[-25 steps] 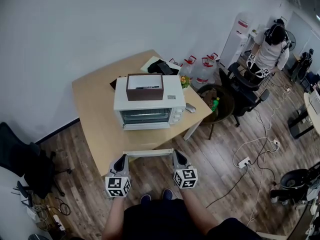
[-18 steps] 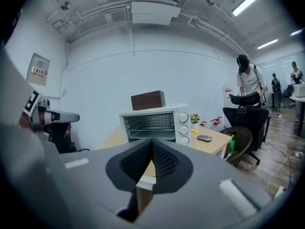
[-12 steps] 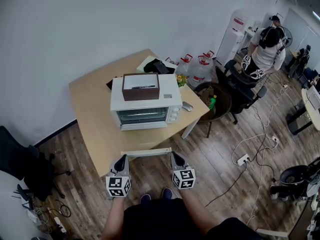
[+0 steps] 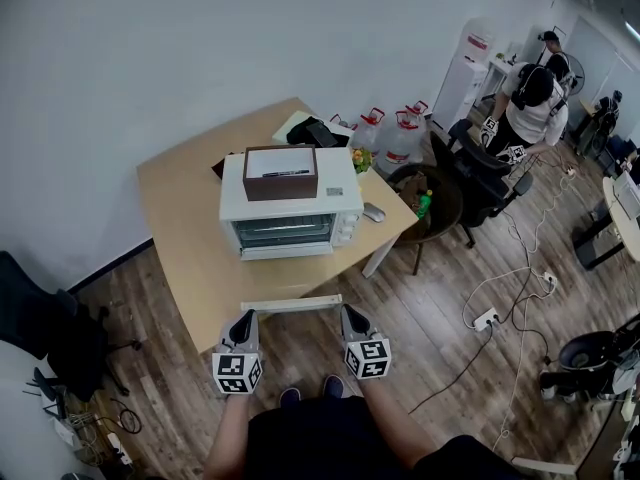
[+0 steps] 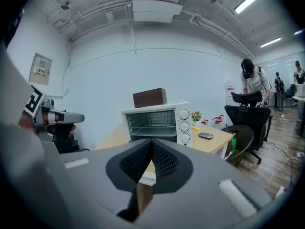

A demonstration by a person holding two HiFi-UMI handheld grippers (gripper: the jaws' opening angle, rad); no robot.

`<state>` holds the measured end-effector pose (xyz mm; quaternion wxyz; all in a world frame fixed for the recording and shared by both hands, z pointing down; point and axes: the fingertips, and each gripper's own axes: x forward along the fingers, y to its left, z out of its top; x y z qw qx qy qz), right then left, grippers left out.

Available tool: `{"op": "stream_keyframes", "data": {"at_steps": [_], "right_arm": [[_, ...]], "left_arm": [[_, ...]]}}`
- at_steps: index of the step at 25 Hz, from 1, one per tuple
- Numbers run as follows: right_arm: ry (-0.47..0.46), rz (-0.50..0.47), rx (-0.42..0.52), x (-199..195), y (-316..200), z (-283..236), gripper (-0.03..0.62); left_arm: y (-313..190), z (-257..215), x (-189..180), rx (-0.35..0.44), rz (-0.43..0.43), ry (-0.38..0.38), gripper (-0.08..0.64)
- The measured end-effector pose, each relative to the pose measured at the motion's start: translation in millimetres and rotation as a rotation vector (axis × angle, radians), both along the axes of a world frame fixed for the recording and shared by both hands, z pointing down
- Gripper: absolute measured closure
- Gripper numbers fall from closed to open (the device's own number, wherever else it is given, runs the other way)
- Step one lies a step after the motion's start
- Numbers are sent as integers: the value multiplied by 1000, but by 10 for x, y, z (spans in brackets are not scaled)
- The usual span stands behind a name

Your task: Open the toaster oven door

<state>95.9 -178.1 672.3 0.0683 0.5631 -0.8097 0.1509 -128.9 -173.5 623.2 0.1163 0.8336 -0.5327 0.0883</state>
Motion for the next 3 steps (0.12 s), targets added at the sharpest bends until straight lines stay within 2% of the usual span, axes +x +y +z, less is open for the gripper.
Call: {"op": "stream_keyframes", "data": {"at_steps": [3], "right_arm": [[-7, -4, -4, 0, 28, -1, 585]], "left_arm": [[27, -11, 0, -1, -2, 3, 563]]}}
